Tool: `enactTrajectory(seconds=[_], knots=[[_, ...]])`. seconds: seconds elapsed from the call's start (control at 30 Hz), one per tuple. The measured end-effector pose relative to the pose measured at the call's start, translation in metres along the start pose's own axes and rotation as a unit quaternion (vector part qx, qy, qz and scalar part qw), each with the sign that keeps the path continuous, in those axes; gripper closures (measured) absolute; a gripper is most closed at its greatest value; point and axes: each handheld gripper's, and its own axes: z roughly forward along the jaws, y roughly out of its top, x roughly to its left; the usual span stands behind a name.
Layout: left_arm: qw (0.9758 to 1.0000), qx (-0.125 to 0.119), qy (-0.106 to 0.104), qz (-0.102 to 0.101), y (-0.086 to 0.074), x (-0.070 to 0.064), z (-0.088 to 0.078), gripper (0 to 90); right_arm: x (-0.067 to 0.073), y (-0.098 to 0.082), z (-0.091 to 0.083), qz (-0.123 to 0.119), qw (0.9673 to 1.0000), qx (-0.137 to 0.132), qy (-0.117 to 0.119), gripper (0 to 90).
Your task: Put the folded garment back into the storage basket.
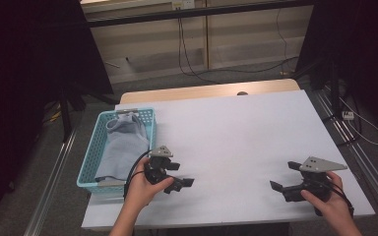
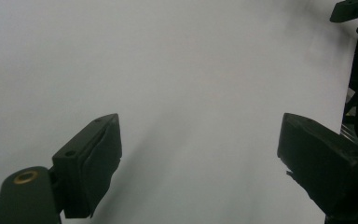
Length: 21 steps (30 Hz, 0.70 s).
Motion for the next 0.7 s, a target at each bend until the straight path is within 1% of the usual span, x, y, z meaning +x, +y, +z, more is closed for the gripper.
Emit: enactTrajectory(seconds=[0.1,0.27,0.57,0.7], knots=[[1.0000,0.002,-0.001,0.001,-0.0008,-0.0005,-0.0003,13.9,0.0001,-0.0003,0.0007,-0.001,1.0000,0.002,0.001,3.3],[1.0000,0.000,-0.004,0.000,-0.0028,-0.0004,-0.0011,13.5,0.0003,-0.0009,0.0011,-0.001,1.0000,0.002,0.001,3.2],[1.0000,-0.001,0.000,0.002,-0.0033,0.0000,-0.0025,12.8,-0.0015,-0.0035,0.0016,0.001,1.0000,0.006,-0.002,3.3],[1.0000,-0.005,0.002,0.003,-0.0027,-0.0002,-0.0023,12.8,-0.0032,-0.0046,0.0023,0.004,1.0000,0.007,-0.005,3.3]])
